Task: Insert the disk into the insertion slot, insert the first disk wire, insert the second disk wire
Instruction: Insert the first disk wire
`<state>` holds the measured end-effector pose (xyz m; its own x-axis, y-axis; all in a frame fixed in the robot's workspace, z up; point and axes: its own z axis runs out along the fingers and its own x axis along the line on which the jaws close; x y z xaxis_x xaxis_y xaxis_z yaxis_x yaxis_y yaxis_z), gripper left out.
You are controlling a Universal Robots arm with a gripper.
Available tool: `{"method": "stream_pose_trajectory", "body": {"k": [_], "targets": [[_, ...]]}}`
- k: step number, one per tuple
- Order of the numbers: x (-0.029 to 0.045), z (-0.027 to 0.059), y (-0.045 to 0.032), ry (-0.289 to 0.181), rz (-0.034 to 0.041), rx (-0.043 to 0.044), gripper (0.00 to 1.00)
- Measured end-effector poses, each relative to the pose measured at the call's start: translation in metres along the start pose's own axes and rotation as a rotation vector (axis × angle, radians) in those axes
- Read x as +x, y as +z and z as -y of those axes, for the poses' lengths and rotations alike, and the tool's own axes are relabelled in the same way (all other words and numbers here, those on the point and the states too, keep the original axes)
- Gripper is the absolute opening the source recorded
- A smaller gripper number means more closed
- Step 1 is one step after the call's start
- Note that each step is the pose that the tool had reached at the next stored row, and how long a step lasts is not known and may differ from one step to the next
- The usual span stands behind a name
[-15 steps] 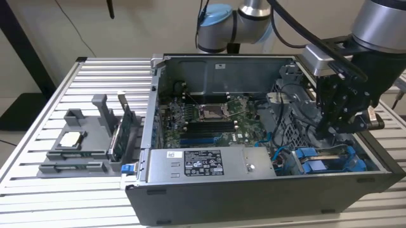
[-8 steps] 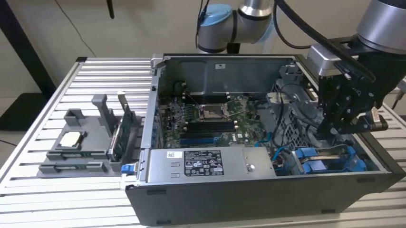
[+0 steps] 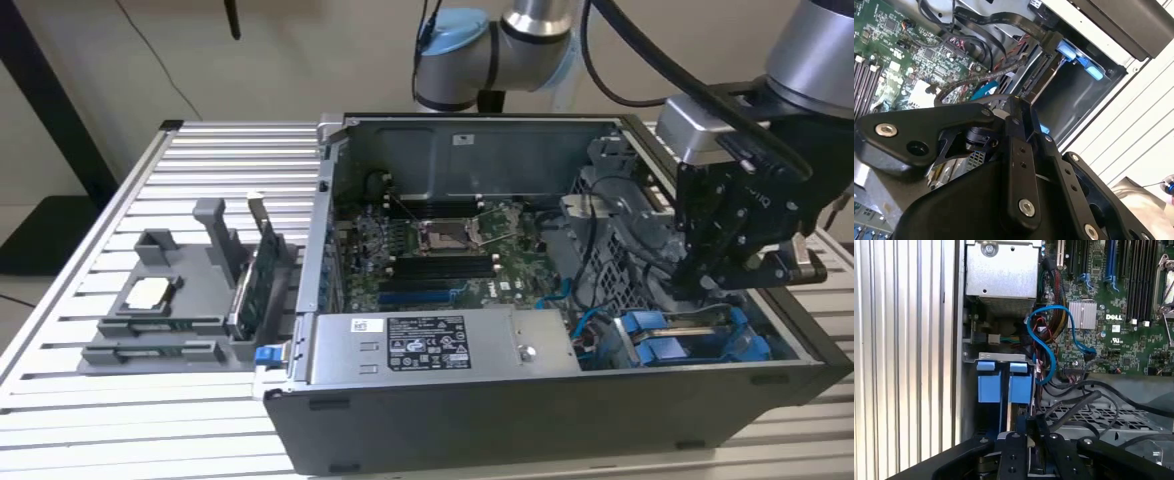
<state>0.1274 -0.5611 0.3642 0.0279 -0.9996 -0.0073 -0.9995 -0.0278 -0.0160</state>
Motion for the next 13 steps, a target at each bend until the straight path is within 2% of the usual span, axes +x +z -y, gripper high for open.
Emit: {"method": "stream_pose_trajectory", "body": {"k": [8, 13], "targets": [[0.0082, 0.0013, -0.0001, 0.000, 0.0009, -0.0122, 0.19], [0.0112, 0.0016, -0.0001, 0.000, 0.0009, -0.0157, 0.19]]}}
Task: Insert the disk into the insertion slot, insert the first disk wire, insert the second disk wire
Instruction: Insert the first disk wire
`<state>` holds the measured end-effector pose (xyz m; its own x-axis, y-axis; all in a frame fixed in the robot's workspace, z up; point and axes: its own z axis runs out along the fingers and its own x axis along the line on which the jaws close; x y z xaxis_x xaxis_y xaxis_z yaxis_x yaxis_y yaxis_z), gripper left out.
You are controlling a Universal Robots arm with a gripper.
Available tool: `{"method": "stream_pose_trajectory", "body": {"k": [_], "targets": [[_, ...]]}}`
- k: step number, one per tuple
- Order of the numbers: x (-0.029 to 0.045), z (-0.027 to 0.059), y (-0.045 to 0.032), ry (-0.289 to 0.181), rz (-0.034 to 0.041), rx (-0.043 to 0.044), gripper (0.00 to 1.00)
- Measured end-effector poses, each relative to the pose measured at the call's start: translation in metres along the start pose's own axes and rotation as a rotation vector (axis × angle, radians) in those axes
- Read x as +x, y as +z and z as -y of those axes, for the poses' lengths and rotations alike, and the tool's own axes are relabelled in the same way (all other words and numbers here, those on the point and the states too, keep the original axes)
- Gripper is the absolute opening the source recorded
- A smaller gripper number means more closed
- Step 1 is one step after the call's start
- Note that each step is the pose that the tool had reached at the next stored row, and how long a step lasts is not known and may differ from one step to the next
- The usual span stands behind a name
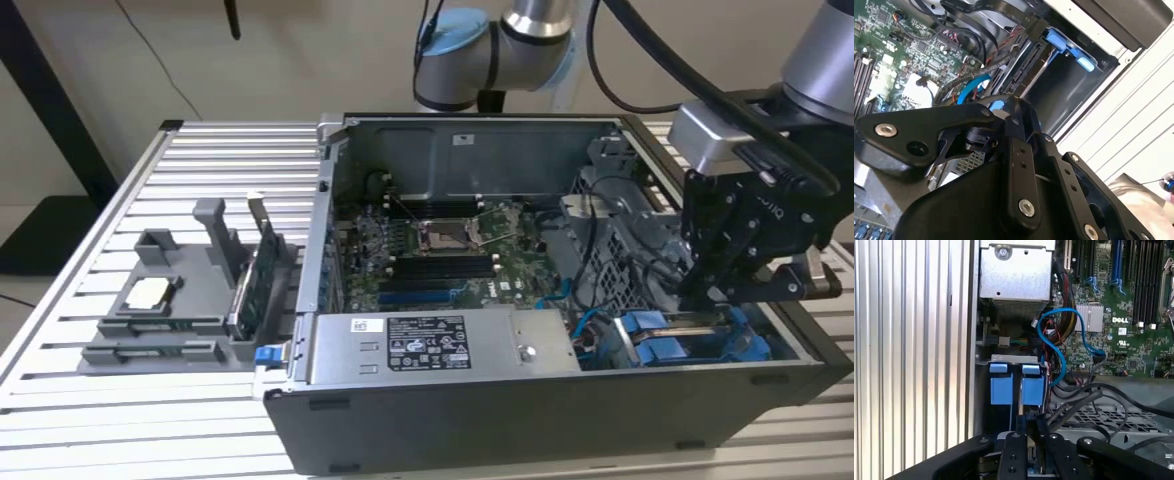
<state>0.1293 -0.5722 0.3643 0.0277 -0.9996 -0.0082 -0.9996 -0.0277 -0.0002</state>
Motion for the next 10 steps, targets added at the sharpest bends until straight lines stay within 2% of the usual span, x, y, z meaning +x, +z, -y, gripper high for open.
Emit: {"method": "stream_pose_trajectory", "body": {"k": [10], "targets": [[0.0002, 0.0002, 0.0000, 0.000, 0.0001, -0.0001, 0.19]]}}
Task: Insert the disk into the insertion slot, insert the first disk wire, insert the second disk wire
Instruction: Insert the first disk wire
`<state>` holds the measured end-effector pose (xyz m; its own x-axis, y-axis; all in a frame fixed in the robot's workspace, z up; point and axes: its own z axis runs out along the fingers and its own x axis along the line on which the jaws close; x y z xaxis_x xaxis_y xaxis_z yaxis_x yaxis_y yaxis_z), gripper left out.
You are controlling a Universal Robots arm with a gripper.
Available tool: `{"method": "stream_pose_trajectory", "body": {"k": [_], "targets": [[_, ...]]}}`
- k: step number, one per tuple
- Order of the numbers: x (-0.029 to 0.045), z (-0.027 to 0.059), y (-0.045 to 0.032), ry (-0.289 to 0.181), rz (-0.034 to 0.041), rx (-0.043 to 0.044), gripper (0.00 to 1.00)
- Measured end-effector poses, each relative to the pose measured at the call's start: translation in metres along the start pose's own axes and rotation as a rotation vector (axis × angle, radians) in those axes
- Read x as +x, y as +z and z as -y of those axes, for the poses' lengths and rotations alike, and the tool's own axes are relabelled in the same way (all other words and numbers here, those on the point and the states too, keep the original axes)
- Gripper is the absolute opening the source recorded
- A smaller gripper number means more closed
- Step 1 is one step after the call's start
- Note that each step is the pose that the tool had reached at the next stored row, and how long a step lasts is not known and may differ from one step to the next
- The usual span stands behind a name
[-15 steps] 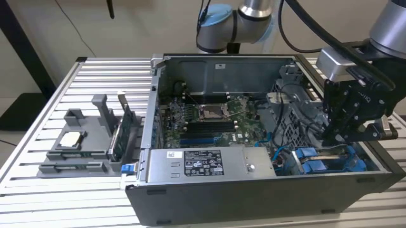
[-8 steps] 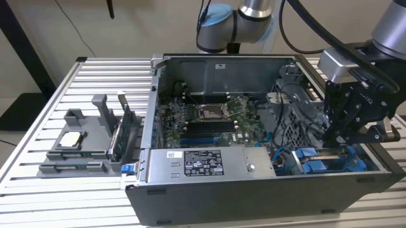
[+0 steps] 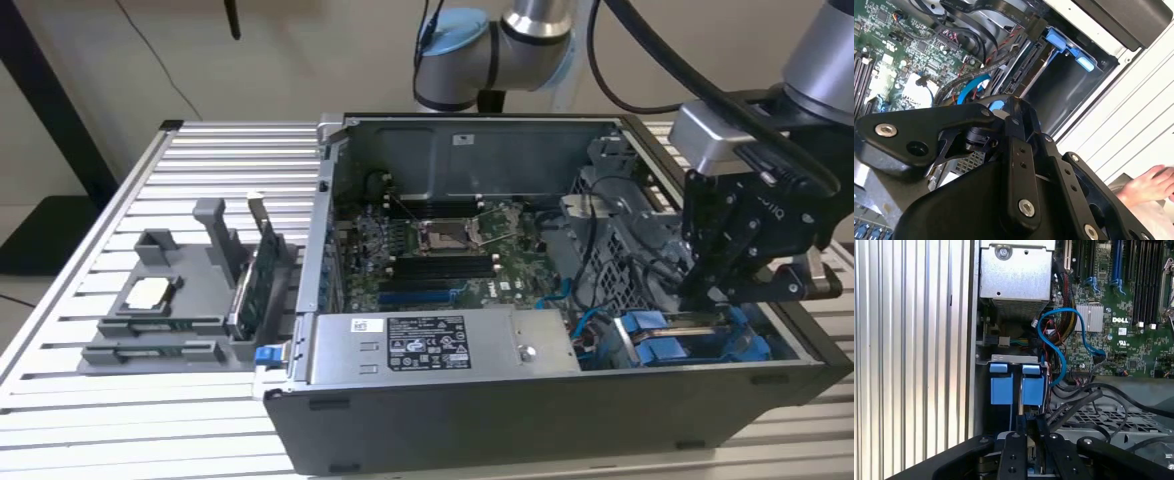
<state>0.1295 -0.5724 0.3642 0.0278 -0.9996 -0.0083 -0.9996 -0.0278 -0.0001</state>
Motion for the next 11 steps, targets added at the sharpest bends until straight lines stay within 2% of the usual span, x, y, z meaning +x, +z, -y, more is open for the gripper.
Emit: {"method": "stream_pose_trajectory", "body": {"k": [11], "targets": [[0.0097, 0.0068, 0.0008, 0.000, 0.0003, -0.0101, 0.19]]}}
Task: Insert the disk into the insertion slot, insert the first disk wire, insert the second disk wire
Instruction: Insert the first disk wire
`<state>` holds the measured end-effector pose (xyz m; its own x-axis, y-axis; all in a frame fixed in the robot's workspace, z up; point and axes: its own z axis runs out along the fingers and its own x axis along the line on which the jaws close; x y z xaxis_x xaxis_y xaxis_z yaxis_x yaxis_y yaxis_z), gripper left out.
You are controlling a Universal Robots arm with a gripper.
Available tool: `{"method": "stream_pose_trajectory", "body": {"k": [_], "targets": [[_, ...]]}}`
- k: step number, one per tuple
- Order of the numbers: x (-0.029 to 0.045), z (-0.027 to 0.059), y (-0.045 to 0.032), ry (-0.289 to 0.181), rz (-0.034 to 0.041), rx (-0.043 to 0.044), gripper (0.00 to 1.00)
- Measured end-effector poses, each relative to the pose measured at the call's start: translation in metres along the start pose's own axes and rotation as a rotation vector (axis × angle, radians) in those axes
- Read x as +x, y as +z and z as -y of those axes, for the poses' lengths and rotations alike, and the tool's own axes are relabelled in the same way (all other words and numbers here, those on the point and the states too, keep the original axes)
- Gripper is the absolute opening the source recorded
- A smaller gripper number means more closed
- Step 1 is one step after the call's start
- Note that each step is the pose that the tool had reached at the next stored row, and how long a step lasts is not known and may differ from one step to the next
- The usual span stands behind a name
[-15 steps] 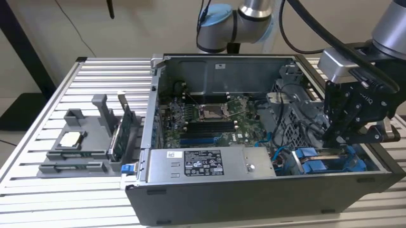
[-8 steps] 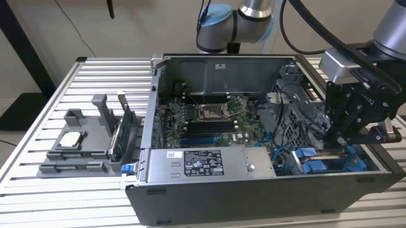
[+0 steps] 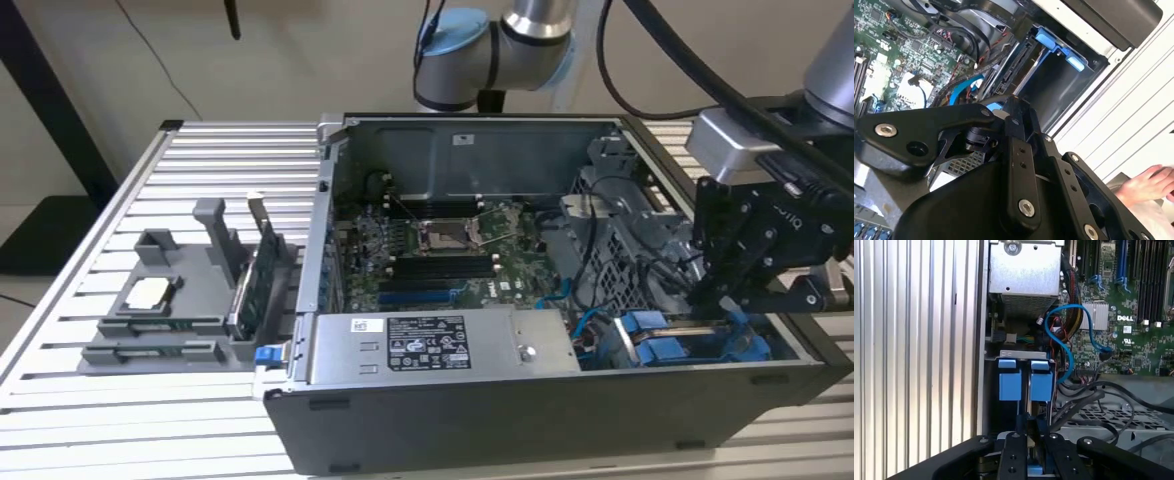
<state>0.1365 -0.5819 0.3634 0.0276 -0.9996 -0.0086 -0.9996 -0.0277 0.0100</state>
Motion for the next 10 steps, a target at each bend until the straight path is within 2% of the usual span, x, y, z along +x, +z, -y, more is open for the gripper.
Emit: {"method": "stream_pose_trajectory", "body": {"k": [6, 10], "targets": [[0.0056, 0.0026, 0.0004, 0.000, 0.0000, -0.0082, 0.19], [0.0057, 0.0026, 0.0005, 0.000, 0.0002, -0.0085, 0.19]]}}
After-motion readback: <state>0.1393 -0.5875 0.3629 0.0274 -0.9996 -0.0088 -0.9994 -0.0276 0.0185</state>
